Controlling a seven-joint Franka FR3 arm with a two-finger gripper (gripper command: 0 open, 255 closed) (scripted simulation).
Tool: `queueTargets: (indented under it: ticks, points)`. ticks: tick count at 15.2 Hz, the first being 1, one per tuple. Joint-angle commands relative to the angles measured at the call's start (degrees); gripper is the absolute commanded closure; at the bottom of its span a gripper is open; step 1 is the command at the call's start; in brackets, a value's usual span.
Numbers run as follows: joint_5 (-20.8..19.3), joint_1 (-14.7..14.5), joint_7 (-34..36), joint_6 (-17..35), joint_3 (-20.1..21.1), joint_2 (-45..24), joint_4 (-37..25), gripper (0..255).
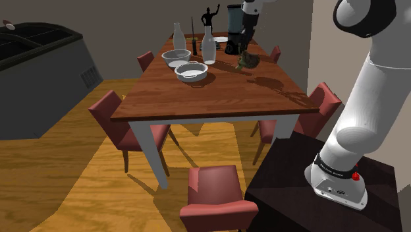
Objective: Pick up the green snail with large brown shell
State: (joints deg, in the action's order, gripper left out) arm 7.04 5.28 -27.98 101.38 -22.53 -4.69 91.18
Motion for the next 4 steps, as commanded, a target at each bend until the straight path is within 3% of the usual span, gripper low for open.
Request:
queueTargets:
  ticks: [1,4]
  points:
    - [0.1,0.1,0.1,-1.6,-0.1,-0.2,-1.8,255]
    - [0.1,0.1,0.1,-2.5,-0.1,-0.4,-3.0,255]
